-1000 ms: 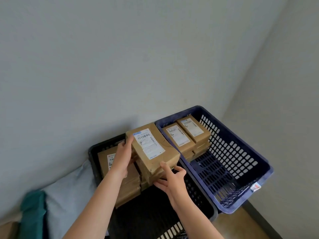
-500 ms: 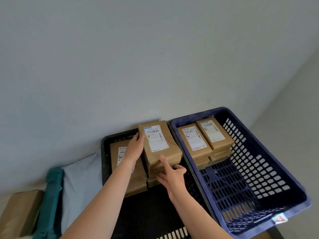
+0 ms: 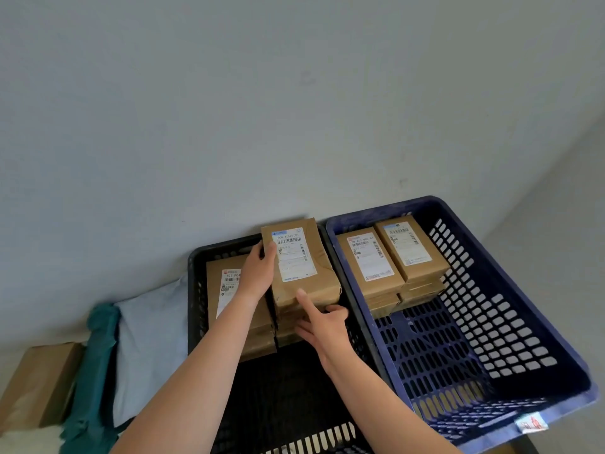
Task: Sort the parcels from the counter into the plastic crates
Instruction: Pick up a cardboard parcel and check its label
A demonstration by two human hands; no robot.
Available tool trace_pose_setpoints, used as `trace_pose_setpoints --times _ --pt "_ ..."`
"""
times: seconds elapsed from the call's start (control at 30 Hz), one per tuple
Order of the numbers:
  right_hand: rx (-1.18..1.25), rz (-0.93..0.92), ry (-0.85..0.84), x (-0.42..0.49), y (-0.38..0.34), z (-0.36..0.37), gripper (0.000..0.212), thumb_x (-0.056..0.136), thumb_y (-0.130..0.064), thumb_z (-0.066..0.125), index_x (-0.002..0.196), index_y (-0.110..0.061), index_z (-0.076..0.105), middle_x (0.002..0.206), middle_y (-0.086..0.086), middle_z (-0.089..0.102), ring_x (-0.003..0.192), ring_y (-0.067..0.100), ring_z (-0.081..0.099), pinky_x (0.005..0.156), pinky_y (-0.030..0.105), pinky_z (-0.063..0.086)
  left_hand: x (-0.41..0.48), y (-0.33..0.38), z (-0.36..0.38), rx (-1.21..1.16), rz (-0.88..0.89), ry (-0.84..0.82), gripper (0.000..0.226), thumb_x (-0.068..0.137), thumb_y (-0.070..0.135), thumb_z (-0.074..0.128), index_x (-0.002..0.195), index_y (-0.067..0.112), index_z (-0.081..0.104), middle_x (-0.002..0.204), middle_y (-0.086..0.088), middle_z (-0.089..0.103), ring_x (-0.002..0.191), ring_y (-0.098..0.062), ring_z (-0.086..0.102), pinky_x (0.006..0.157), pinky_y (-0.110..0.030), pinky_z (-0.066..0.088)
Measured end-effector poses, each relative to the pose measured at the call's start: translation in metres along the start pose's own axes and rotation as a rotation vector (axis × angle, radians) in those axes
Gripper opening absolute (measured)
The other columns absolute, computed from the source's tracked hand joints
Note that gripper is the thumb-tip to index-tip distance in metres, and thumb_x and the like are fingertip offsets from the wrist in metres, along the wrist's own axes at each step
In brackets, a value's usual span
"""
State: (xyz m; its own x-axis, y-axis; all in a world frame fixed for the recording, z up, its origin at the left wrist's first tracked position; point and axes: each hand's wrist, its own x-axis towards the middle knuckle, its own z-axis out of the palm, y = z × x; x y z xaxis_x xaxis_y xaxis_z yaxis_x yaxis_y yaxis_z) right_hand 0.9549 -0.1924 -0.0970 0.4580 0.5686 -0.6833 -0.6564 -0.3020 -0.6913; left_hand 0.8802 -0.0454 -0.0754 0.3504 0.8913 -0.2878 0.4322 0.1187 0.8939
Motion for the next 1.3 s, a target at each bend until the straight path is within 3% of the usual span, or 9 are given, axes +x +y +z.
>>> trace_pose_setpoints --times 0.13,0.27,0.37,0.53,0.77,0.9,1.0,1.13,1.3 --pt "0.014 -0.011 0.023 -0.005 -0.002 0.002 0.083 0.074 -0.038 0.094 0.128 -0.021 0.034 0.129 0.017 0.055 0.111 0.029 0.068 0.089 0.040 0.064 -0.003 0.002 -0.004 -0.023 -0.012 0.024 0.053 0.109 0.050 0.044 0.155 0.023 0.043 0.141 0.003 0.064 0.123 -0.018 0.063 0.095 -0.033 0.049" --pt "-0.038 -0.041 -0.038 -0.027 -0.024 -0.008 0.090 0.066 -0.050 0.092 0.129 -0.025 0.034 0.127 0.018 0.061 0.098 0.030 0.078 0.088 0.044 0.065 -0.026 0.018 -0.019 -0.151 0.052 0.109 0.048 0.105 0.044 0.058 0.148 0.028 0.044 0.125 0.012 0.064 0.102 -0.001 0.066 0.077 -0.021 0.050" --pt "-0.090 -0.103 -0.134 -0.051 -0.052 -0.031 0.078 0.079 -0.043 0.087 0.133 -0.024 0.034 0.124 0.020 0.067 0.092 0.031 0.080 0.090 0.047 0.064 -0.047 0.030 -0.031 -0.238 0.120 0.151 0.041 0.100 0.045 0.066 0.135 0.031 0.050 0.120 0.013 0.067 0.109 -0.004 0.067 0.085 -0.025 0.052" --pt "-0.225 -0.182 -0.137 -0.067 -0.084 -0.057 0.068 0.088 -0.038 0.080 0.136 -0.022 0.035 0.121 0.019 0.069 0.092 0.031 0.079 0.090 0.047 0.064 -0.064 0.035 -0.037 -0.205 0.103 0.111 0.039 0.097 0.055 0.065 0.125 0.031 0.052 0.118 0.009 0.070 0.109 -0.009 0.069 0.095 -0.035 0.054" --pt "-0.072 -0.094 -0.203 -0.069 -0.052 -0.028 0.083 0.084 -0.034 0.086 0.139 -0.032 0.024 0.122 0.025 0.068 0.098 0.034 0.078 0.097 0.051 0.061 -0.061 0.030 -0.046 -0.215 0.112 0.119 0.041 0.099 0.048 0.065 0.136 0.036 0.054 0.127 0.012 0.070 0.113 -0.003 0.069 0.096 -0.030 0.055" --pt "-0.082 -0.123 -0.248 -0.064 -0.025 -0.001 0.114 0.080 -0.036 0.090 0.155 -0.048 0.004 0.133 0.015 0.064 0.100 0.025 0.078 0.097 0.045 0.061 -0.059 0.021 -0.064 -0.175 0.105 0.178 0.041 0.100 0.043 0.065 0.138 0.033 0.056 0.124 0.013 0.071 0.112 -0.004 0.070 0.099 -0.033 0.055" --pt "-0.161 -0.162 -0.299 -0.063 -0.004 0.021 0.102 0.080 -0.037 0.091 0.149 -0.047 0.017 0.134 0.004 0.063 0.104 0.020 0.077 0.092 0.039 0.063 -0.060 0.013 -0.082 -0.112 0.086 0.216 0.037 0.102 0.046 0.060 0.137 0.035 0.062 0.120 0.015 0.074 0.108 -0.003 0.071 0.090 -0.028 0.056" --pt "-0.288 -0.163 -0.287 -0.063 0.017 0.046 0.089 0.081 -0.045 0.087 0.141 -0.039 0.022 0.122 -0.001 0.066 0.096 0.018 0.078 0.088 0.036 0.064 -0.060 0.001 -0.101 0.003 0.100 0.271 0.027 0.106 0.035 0.054 0.130 0.034 0.066 0.112 0.021 0.073 0.097 0.010 0.068 0.072 -0.010 0.047" --pt "-0.858 -0.271 -0.247 -0.050 0.022 0.054 0.073 0.091 -0.067 0.065 0.141 -0.016 0.051 0.116 -0.003 0.069 0.096 0.013 0.073 0.075 0.028 0.064 -0.054 -0.035 -0.114 0.270 0.081 0.287 0.025 0.107 0.027 0.047 0.126 0.026 0.063 0.116 0.008 0.073 0.095 -0.008 0.065 0.074 -0.018 0.046"
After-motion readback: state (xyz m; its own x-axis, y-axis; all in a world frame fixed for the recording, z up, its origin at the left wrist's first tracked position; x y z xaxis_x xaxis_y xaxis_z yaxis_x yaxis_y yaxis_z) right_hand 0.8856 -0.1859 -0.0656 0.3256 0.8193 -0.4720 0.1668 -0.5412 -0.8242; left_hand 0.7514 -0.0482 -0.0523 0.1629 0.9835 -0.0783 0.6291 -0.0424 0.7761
